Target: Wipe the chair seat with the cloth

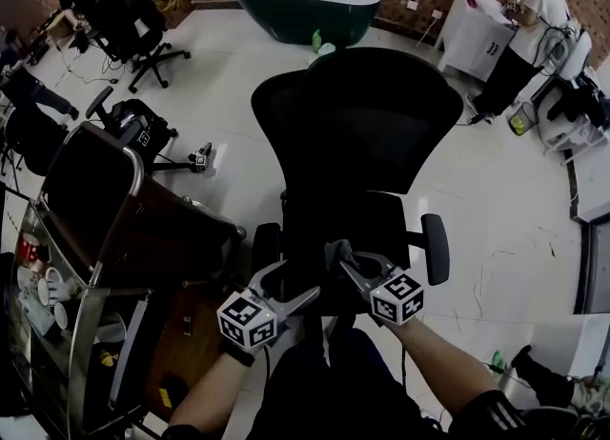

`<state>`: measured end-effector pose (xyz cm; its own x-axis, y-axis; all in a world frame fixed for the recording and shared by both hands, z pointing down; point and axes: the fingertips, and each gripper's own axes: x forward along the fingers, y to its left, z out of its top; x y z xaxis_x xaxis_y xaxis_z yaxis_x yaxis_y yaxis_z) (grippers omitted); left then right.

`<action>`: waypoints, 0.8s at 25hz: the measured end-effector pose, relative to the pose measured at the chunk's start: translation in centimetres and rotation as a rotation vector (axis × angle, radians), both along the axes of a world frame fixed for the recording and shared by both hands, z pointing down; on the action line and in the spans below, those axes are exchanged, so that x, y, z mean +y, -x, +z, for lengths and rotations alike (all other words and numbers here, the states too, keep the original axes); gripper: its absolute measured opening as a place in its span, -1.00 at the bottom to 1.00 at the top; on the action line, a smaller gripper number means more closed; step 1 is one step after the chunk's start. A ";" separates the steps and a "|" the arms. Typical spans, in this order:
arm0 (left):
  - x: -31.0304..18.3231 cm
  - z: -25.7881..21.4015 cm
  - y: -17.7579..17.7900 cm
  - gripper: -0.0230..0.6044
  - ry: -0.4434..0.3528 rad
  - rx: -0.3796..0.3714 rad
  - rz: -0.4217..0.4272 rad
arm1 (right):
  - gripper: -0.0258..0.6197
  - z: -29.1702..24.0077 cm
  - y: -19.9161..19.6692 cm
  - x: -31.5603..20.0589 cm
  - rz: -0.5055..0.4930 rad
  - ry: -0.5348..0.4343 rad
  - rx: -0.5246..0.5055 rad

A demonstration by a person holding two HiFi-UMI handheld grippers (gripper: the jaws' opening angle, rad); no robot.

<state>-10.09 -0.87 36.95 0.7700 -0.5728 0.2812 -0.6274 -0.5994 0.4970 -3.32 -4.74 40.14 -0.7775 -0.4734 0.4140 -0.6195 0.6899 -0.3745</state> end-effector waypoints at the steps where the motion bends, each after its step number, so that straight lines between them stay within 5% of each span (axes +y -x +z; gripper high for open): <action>1: -0.7 0.9 0.5 0.29 0.009 -0.004 -0.021 | -0.78 1.3 0.7 -0.8 -0.022 0.011 0.015; 10: -5.8 8.4 1.3 0.29 0.078 -0.025 -0.121 | -0.77 16.2 4.3 -8.0 -0.198 0.109 0.211; 20: -10.2 15.4 1.1 0.29 0.092 0.030 -0.181 | -0.77 31.7 10.1 -15.3 -0.370 0.072 0.438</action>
